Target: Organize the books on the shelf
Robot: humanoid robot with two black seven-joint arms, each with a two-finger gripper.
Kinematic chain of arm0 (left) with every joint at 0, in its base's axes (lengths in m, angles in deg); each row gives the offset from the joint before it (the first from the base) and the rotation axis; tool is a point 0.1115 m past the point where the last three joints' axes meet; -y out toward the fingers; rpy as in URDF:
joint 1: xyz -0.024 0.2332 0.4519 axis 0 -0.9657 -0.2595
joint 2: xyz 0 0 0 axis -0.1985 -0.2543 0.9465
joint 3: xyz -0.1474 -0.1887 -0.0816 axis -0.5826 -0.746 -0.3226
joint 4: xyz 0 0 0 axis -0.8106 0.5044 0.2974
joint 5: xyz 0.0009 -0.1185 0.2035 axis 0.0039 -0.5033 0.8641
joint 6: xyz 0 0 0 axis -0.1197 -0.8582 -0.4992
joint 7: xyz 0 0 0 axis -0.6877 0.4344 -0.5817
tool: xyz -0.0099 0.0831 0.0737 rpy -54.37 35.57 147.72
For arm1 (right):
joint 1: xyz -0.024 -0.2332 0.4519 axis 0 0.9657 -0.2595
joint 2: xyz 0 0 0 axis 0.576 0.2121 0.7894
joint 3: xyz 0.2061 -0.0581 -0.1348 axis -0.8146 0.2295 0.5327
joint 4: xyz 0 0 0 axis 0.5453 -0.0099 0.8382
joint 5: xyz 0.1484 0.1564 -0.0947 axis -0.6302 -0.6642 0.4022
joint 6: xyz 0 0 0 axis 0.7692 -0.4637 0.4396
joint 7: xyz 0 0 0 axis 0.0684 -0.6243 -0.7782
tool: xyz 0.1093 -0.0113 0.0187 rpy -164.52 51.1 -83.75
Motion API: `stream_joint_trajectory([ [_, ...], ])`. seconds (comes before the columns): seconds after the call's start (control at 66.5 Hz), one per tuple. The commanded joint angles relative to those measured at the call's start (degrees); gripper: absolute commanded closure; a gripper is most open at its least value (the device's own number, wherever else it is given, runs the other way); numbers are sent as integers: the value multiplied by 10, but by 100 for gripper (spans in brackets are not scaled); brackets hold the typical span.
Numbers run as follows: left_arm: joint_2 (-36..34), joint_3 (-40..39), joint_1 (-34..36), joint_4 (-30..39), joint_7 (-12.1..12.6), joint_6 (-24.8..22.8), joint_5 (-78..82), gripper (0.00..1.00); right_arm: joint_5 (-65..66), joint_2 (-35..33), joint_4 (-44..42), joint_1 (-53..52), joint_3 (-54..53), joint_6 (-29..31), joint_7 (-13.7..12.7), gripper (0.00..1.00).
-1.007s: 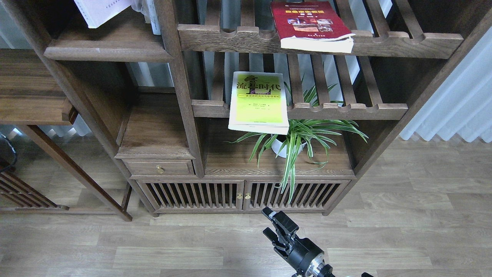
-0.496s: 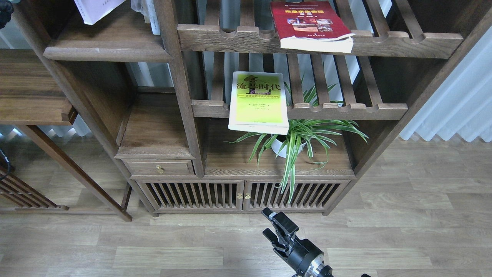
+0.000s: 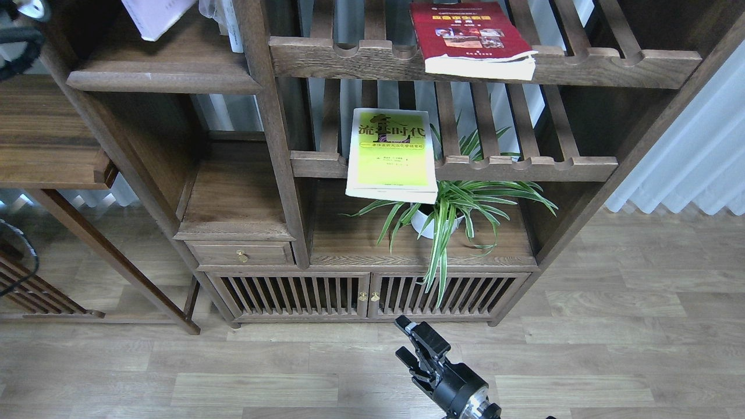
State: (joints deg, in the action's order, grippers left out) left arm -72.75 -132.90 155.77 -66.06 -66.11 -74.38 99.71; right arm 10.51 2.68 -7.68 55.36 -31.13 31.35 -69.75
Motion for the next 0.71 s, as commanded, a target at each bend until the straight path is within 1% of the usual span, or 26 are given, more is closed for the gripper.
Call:
stream_joint_trajectory([
  [0.0, 15, 6, 16, -32, 6, 0, 0, 95, -1, 0, 0, 0, 0, 0, 0, 1],
  [0.165, 19, 18, 16, -35, 7, 0, 5, 94, -1, -1, -1, 1, 0, 0, 0, 1],
  [0.376, 19, 27, 25, -34, 32, 0, 9, 93, -1, -1, -1, 4, 0, 0, 0, 1],
  [0.511, 19, 36, 37, -34, 38, 0, 9, 92, -1, -1, -1, 5, 0, 0, 0, 1],
  [0.616, 19, 43, 39, -34, 40, 0, 9, 89, -1, -1, -1, 6, 0, 0, 0, 1],
  [0.631, 19, 43, 39, -34, 40, 0, 9, 89, -1, -1, -1, 6, 0, 0, 0, 1],
  [0.676, 22, 43, 39, -34, 41, 0, 9, 80, -1, -1, -1, 6, 0, 0, 0, 1],
  [0.691, 25, 43, 39, -34, 40, 0, 8, 61, -1, -1, -1, 9, 0, 0, 0, 1],
])
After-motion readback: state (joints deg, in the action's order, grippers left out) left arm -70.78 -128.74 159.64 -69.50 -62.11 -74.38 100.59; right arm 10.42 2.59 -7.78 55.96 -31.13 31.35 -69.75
